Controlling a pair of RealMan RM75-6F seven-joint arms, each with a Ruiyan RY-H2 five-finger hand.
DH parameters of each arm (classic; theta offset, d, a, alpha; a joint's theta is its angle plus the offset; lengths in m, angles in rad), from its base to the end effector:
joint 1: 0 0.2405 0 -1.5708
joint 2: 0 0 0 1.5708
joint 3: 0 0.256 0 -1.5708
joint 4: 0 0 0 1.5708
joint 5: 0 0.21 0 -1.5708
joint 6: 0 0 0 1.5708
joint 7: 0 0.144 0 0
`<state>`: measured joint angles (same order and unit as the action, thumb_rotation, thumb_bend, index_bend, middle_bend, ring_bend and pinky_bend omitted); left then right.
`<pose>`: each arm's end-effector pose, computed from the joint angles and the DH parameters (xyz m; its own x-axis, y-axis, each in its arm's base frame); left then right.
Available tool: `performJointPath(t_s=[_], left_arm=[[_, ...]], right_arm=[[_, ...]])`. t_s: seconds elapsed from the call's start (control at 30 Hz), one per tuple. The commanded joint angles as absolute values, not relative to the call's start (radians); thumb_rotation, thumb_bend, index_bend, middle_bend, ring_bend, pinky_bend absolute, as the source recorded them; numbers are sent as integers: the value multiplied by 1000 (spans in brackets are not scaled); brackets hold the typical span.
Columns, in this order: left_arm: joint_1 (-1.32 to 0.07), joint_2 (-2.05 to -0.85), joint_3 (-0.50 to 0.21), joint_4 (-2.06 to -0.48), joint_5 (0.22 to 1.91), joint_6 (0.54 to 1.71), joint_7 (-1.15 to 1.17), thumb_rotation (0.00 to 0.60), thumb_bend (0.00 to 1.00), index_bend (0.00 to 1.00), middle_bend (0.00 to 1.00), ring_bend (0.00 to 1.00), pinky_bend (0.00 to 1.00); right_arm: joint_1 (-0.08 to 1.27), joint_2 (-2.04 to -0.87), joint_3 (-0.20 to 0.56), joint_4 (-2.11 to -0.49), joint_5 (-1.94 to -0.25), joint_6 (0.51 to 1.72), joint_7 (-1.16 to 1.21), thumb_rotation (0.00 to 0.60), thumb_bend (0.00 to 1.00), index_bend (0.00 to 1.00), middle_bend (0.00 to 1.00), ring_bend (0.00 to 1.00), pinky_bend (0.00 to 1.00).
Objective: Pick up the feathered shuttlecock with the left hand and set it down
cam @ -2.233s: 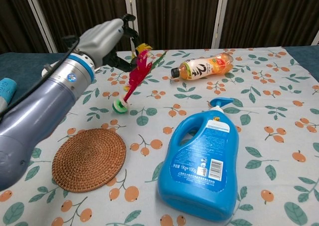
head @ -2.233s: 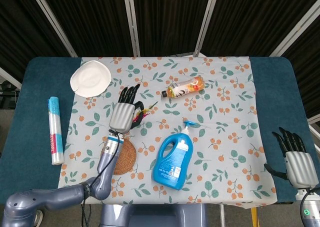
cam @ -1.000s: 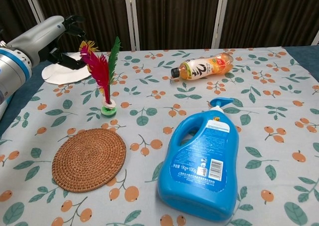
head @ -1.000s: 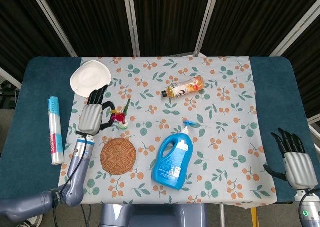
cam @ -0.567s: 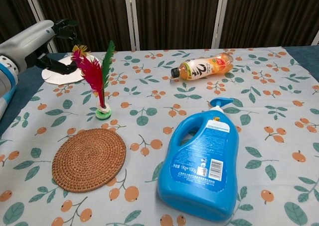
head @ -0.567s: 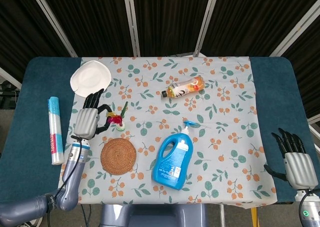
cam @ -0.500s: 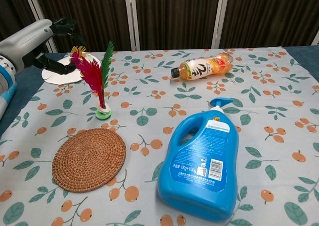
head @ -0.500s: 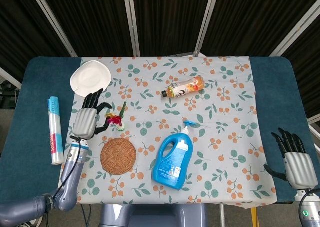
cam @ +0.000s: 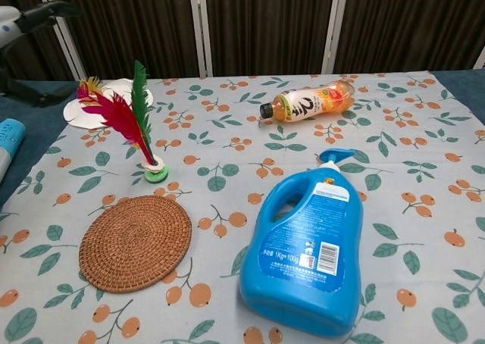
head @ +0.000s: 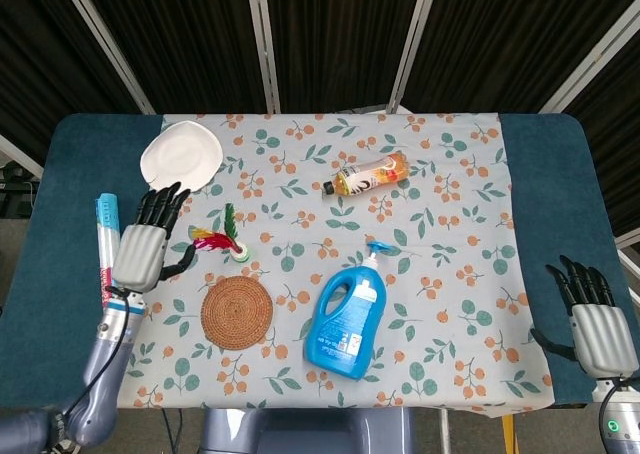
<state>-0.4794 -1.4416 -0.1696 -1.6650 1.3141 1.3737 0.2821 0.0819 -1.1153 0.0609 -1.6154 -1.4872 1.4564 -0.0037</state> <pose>-0.1806 0.2914 0.0630 0.2692 -0.0417 0.9622 0.9327 -0.2377 -0.2712 -0.3134 -0.1823 0.1585 0.3968 -0.0211 0.9177 -0.9178 0.0054 0.3969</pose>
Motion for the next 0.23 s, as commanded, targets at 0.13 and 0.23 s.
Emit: performJointPath(t_s=[0.13,0.23], left_arm=[[-323,-1243,0,-1757,1408,1482,359,600,284,0,0,0,0],[-270,-1186,53,-1770,1420,1509,356,600,243,0,0,0,0]], right_arm=[[87,-1120,61,-1615,-1480,1446,-39,600,93,110,0,0,0],[90,-1124,61,-1619,-1474,1438,-61,600,92,110,0,0,0]])
